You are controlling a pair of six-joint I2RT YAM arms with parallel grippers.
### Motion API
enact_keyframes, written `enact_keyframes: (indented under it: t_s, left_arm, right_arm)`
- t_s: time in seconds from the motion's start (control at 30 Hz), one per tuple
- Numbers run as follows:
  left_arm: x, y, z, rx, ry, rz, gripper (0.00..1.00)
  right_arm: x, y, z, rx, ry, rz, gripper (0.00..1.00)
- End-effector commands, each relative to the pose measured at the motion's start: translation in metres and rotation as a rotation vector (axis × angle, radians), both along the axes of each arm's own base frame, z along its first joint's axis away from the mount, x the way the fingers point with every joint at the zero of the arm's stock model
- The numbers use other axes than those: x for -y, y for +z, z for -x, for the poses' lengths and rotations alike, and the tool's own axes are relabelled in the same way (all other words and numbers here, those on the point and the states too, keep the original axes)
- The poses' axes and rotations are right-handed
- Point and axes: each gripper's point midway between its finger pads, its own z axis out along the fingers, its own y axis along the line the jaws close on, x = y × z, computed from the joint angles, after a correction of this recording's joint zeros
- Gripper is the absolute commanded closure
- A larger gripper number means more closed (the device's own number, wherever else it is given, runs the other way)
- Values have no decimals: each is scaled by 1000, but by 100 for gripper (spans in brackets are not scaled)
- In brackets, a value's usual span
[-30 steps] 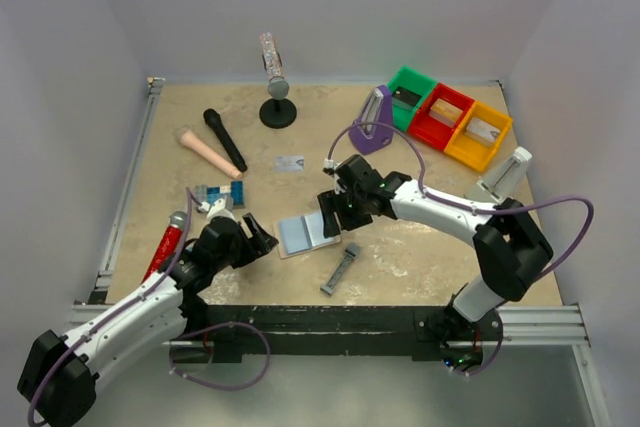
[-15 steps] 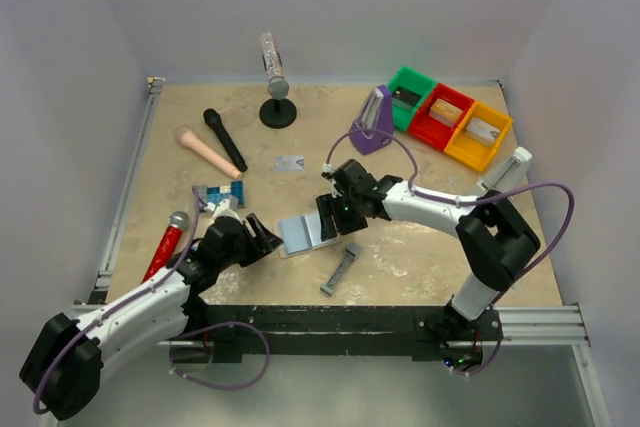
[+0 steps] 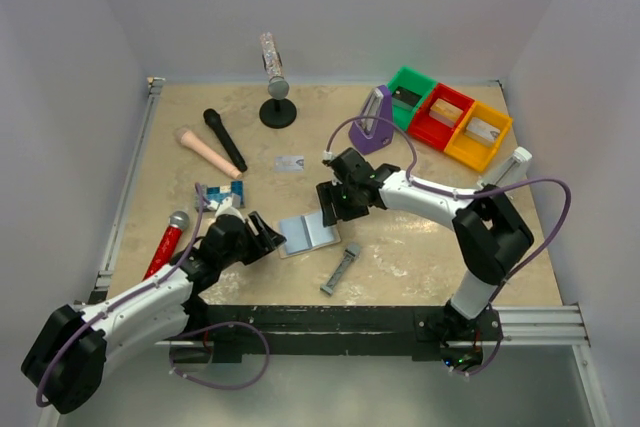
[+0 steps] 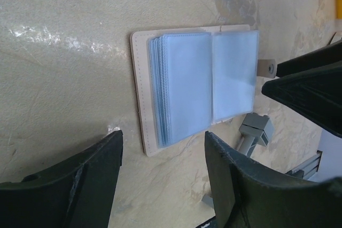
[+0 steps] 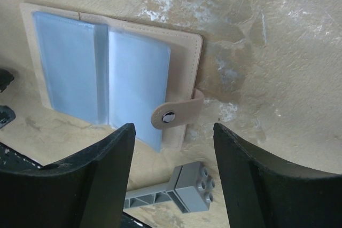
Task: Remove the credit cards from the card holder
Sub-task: Remove the credit card from the card holder.
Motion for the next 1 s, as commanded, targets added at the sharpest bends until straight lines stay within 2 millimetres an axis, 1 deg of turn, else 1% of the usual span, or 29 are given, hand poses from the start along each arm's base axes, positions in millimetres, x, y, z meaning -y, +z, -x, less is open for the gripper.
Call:
enact_keyframes:
  t_s: [0.0,0.1,0.17,0.27,0.37,0.47,0.63,0.7,0.83,0.9,0.97]
  left_arm:
    - [12,20,-10,66,-18,51,34]
    - [13,19,-11,64,-23,54,34]
    - [14,19,-11,62,-25,54,34]
    - [14,19,-10,61,-27,58,34]
    - [15,19,-11,67,-27,62,34]
    - [15,21,-11,78,-31,65,33]
    - [14,20,-10,80,-35,57,34]
    - [13,18,-9,77,-36,54,34]
    - [13,19,-8,81,-38,53,34]
    - [11,18,-8,82,-37,46,34]
    - [11,17,-8,82,-38,44,34]
  right_arm:
    - [2,5,-10,28,17,47,36]
    - [5,2,-13,20,16,83,37]
    - [7,-3,-13,14,13,102,39]
    - [8,-6,-15,20,4,112,46]
    - [7,-7,-16,22,6,111,56]
    - [7,-8,-18,22,8,109,63]
    - [7,-8,-20,19,9,108,70]
    - [7,-9,-21,22,9,108,74]
    - [11,-10,-22,32,2,116,87]
    - [14,-8,-21,45,-4,108,100]
    - [15,1,-18,64,-14,84,100]
